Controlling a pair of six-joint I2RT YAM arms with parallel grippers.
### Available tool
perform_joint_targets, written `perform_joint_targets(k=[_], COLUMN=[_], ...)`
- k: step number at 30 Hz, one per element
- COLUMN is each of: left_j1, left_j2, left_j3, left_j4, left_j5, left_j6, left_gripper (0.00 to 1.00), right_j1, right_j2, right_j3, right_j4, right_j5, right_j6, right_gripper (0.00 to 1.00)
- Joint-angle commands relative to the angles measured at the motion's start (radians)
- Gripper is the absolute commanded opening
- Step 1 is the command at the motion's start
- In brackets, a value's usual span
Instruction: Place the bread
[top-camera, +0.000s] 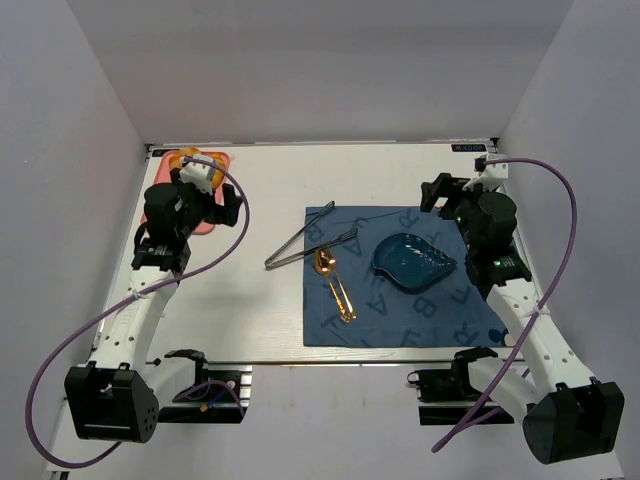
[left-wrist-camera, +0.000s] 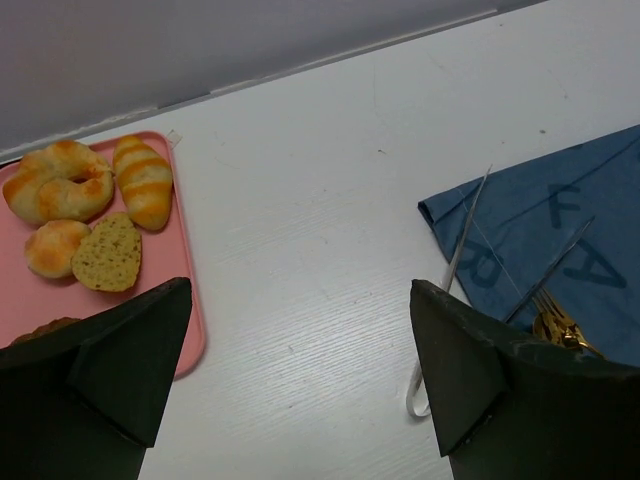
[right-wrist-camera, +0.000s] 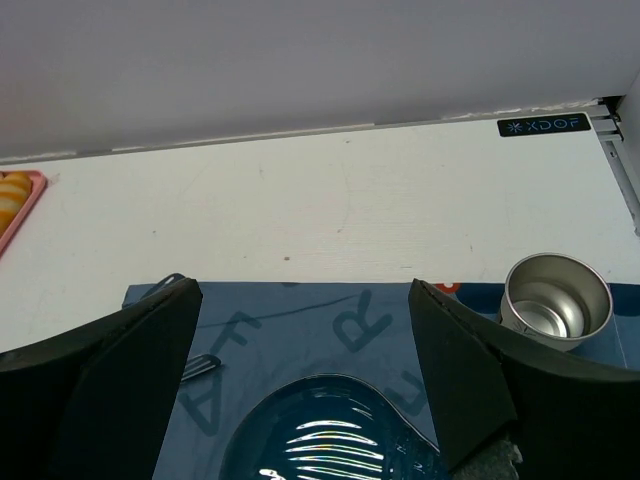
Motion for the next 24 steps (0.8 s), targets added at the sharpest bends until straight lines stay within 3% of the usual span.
perform_joint_targets(k=[1, 4, 9, 16, 21, 24], left_j1=[-0.004, -0.004, -0.004, -0.067, -0.196, -0.230], left_j2=[-0.002, -0.002, 0.029, 0.292, 0.539, 0.566], left_j3=[0.042, 0.033, 0.072, 0.272, 0.419, 0.438], left_j4=[-0.020, 0.001, -0.047, -0.173, -0.281, -0.307], left_j5=[-0.034, -0.132, 0.035, 0.299, 0.219, 0.192], left_j6=[0.005, -0.072, 0.101, 0.223, 0.328, 0.355], left_gripper=[1.00, 1.00, 1.00, 1.00, 1.00, 1.00], right_j1=[0.000, -0.004, -0.001, -0.003, -0.003, 0.000], right_j2=[-0.002, 0.004, 0.018, 0.041, 0.049, 0.044], right_j3=[0.004, 0.005, 0.016, 0.024, 0.018, 0.007], right_j4=[0.054, 0.054, 0.045, 0.019, 0.000, 0.003], right_j5=[0.010, -0.007, -0.047, -0.053, -0.035, -0.033], right_j6=[0.012, 0.006, -0.024, -0.010, -0.005, -0.010], right_gripper=[0.90, 0.90, 0.90, 0.90, 0.90, 0.90])
